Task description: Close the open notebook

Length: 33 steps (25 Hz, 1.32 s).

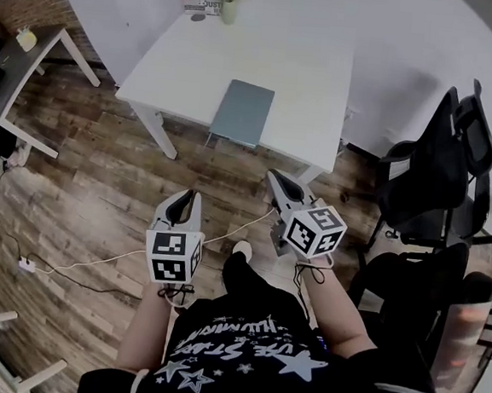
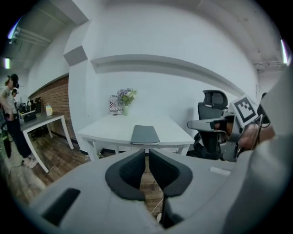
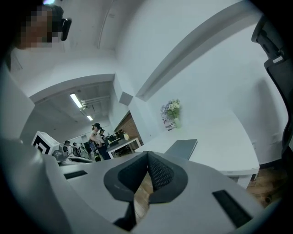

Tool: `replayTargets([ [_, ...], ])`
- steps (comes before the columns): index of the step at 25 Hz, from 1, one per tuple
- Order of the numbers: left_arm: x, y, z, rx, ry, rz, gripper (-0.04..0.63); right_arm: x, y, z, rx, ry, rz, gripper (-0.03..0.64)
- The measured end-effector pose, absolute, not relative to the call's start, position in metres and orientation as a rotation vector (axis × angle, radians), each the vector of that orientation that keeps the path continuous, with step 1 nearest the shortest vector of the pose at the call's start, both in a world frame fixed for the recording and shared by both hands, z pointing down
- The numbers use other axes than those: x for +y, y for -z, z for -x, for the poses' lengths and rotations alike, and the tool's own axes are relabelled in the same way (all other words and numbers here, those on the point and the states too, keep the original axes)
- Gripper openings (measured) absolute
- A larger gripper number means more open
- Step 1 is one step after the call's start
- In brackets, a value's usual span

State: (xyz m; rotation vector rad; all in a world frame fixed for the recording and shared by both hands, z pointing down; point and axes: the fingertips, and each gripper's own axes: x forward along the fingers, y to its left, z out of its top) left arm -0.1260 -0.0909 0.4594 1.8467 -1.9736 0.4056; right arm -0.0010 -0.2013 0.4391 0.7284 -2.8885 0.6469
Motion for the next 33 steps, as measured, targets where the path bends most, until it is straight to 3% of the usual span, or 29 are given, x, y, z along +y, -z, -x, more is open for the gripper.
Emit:
replayTargets([
  [19, 0.147, -0.454, 0.070, -2.115, -0.260, -1.696, 0.032, 0.007, -0.433, -0.043, -2.878, -0.523, -0.515, 0.002],
  [33, 0.240, -0.471, 0.047, -2.161, -0.167, -1.607, 0.032, 0.096, -0.454, -0.064, -2.834, -0.461, -0.406, 0.002],
])
